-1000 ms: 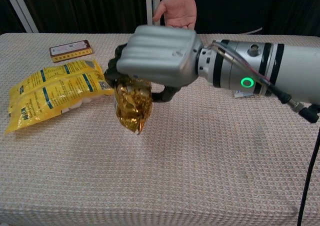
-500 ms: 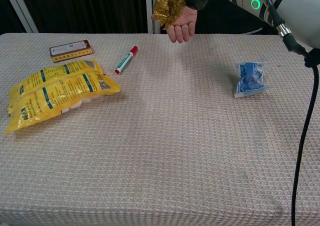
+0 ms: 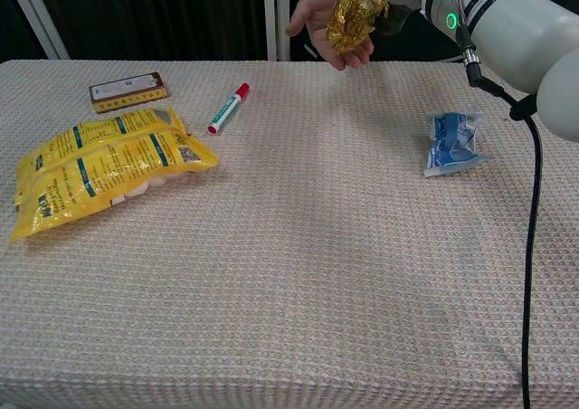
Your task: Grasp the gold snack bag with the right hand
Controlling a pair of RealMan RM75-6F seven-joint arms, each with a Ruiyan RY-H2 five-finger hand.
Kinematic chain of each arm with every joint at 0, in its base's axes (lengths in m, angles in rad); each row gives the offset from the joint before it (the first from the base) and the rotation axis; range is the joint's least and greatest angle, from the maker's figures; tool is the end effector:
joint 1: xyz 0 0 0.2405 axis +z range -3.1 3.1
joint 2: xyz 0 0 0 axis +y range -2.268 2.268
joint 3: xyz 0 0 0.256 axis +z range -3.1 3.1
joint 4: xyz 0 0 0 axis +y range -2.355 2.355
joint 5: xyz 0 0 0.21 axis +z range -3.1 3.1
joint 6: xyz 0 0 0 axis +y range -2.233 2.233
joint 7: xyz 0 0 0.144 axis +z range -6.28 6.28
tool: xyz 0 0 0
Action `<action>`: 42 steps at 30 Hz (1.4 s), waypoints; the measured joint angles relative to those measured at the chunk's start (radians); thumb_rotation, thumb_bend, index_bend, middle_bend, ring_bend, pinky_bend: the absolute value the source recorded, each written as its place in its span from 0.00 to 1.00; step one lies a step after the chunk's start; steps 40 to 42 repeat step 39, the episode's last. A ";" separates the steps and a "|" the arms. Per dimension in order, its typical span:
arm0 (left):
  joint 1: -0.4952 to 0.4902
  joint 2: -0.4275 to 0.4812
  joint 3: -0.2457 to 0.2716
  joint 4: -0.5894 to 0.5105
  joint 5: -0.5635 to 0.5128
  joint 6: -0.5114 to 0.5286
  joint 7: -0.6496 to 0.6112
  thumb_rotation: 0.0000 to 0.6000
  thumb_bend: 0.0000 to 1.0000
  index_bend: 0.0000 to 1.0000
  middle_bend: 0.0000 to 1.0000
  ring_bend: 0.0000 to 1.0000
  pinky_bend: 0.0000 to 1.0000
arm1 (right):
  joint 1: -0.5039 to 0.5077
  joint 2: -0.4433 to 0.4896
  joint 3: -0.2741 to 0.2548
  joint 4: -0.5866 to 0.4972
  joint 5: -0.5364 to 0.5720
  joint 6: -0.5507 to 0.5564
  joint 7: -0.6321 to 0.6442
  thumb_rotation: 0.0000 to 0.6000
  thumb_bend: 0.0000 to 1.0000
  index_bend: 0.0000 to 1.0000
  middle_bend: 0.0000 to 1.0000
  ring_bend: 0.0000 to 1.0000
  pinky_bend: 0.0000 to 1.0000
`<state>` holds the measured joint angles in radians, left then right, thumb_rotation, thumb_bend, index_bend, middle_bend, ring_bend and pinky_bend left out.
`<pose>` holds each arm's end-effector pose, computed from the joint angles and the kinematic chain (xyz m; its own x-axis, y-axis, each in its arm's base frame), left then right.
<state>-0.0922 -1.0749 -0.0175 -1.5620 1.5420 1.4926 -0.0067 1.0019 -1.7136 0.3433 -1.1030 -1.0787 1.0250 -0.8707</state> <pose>-0.3196 0.1775 0.1729 0.4783 0.0165 0.8780 0.8774 -0.0517 -0.4770 -0.0683 -0.4388 0.0021 0.7895 0.2496 0.5607 -0.4962 -0.2782 0.8224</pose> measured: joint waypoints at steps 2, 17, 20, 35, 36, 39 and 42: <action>0.001 0.001 -0.001 -0.001 0.000 0.004 0.001 0.51 0.00 0.04 0.06 0.07 0.20 | 0.011 -0.016 0.004 0.025 -0.011 0.002 0.036 1.00 0.23 0.50 0.44 0.34 0.29; 0.010 0.006 0.003 -0.004 0.005 0.014 0.015 0.51 0.00 0.04 0.06 0.07 0.20 | 0.002 0.005 -0.014 -0.037 -0.006 0.018 0.076 1.00 0.05 0.00 0.00 0.00 0.00; 0.008 0.008 0.003 -0.015 0.010 0.015 0.024 0.51 0.00 0.04 0.06 0.07 0.20 | -0.021 0.039 -0.019 -0.099 -0.032 0.060 0.092 1.00 0.05 0.00 0.00 0.00 0.00; 0.007 0.004 0.008 -0.084 0.031 0.019 0.094 0.51 0.00 0.04 0.06 0.07 0.20 | -0.523 0.584 -0.272 -0.650 -0.236 0.394 0.483 1.00 0.15 0.00 0.00 0.00 0.00; 0.006 0.004 0.008 -0.091 0.032 0.019 0.103 0.51 0.00 0.04 0.06 0.07 0.20 | -0.553 0.595 -0.293 -0.650 -0.243 0.412 0.538 1.00 0.15 0.00 0.00 0.00 0.00; 0.004 0.007 0.004 -0.112 0.033 0.021 0.129 0.51 0.00 0.04 0.06 0.07 0.20 | -0.672 0.608 -0.356 -0.619 -0.277 0.484 0.682 1.00 0.15 0.00 0.00 0.00 0.00; 0.004 0.007 0.004 -0.112 0.033 0.021 0.129 0.51 0.00 0.04 0.06 0.07 0.20 | -0.672 0.608 -0.356 -0.619 -0.277 0.484 0.682 1.00 0.15 0.00 0.00 0.00 0.00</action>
